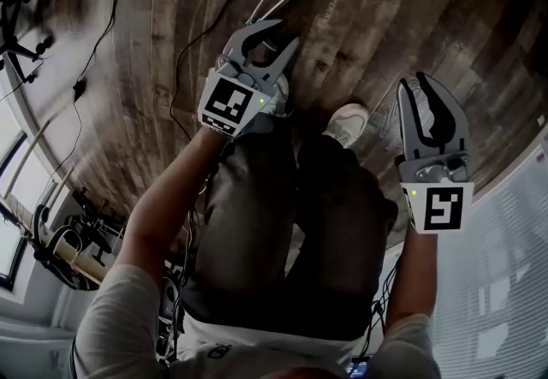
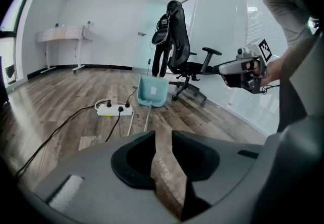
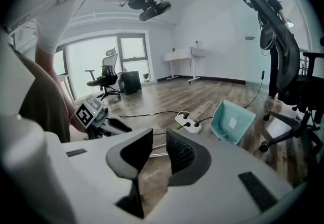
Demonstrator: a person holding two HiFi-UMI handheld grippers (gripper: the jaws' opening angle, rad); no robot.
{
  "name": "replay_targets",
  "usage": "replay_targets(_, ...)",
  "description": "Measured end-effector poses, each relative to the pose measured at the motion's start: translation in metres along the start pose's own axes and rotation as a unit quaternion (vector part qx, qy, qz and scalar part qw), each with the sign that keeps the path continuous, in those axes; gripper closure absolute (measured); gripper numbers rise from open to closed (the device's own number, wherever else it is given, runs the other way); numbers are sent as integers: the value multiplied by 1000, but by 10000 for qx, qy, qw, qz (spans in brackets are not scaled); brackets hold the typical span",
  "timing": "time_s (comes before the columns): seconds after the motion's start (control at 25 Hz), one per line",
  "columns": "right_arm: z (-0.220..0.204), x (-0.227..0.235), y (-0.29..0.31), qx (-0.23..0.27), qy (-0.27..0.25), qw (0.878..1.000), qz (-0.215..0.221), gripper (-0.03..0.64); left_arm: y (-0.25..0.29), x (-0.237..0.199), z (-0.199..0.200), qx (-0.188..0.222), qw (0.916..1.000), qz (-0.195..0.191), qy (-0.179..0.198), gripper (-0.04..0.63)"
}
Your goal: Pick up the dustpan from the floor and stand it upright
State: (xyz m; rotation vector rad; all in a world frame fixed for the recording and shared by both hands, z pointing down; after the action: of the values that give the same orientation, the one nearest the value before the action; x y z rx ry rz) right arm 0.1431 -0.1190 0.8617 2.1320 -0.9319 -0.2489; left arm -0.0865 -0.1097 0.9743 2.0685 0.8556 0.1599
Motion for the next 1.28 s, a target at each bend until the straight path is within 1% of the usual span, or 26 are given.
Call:
replay_targets(0.16,-32,19,39,33,-30,10000,4,543,51,-13,-21,-151,9998,66,148,508)
replay_targets(0.28,-52,31,66,68,10,10000,7,543,86,-24,-34,-260,9992,150,280,495)
replay_targets(0.36,-62,38,84,136,58,9999,6,544,106,-34,-44,-332,9985,241,367,477)
replay_targets(0.48,-78,49,109,173,26,9998,8,544,137,-44,-62,-460,9972,301,507,474)
replay_targets(0.64,-92,61,138,294,-50,9995,-70,543,176,-57,-81,-497,9952,453,716,474)
replay_targets(0.72,-95,63,146,377,-3,9993,-60,545,187,-61,-91,-521,9948,544,689,472)
replay_targets(0.8,-98,66,150,383,14,9993,-30,545,194,-67,-99,-578,9946,652,571,472)
replay_targets(0.92,-99,74,154,383,-78,9992,-113,545,202,-78,-113,-829,9924,804,434,469)
replay_targets(0.96,-98,76,155,396,-104,9991,-145,545,204,-80,-117,-927,9914,808,458,469)
replay_targets(1.04,-97,78,158,445,-100,9988,-171,545,209,-80,-122,-1151,9880,773,676,466)
replay_targets(1.12,-97,78,160,505,-77,9986,-161,545,212,-77,-122,-1288,9849,738,892,500)
replay_targets(1.2,-98,75,161,482,28,9988,-128,545,214,-77,-122,-1344,9844,698,892,503)
replay_targets(1.28,-101,73,161,473,-3,9988,-118,545,214,-78,-122,-1375,9851,653,801,505)
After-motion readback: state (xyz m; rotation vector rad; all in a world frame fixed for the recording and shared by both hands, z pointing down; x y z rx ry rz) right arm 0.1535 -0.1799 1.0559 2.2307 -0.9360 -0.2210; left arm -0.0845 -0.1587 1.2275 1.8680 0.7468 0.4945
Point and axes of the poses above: the fingertips, and each gripper's own axes: y forward along the fingers, x to its right, z out of its top, the point moved 6 cm from there along -y, backward along the fingers, and after that the axes turned 15 degrees about -x, right-handed, at the moved point
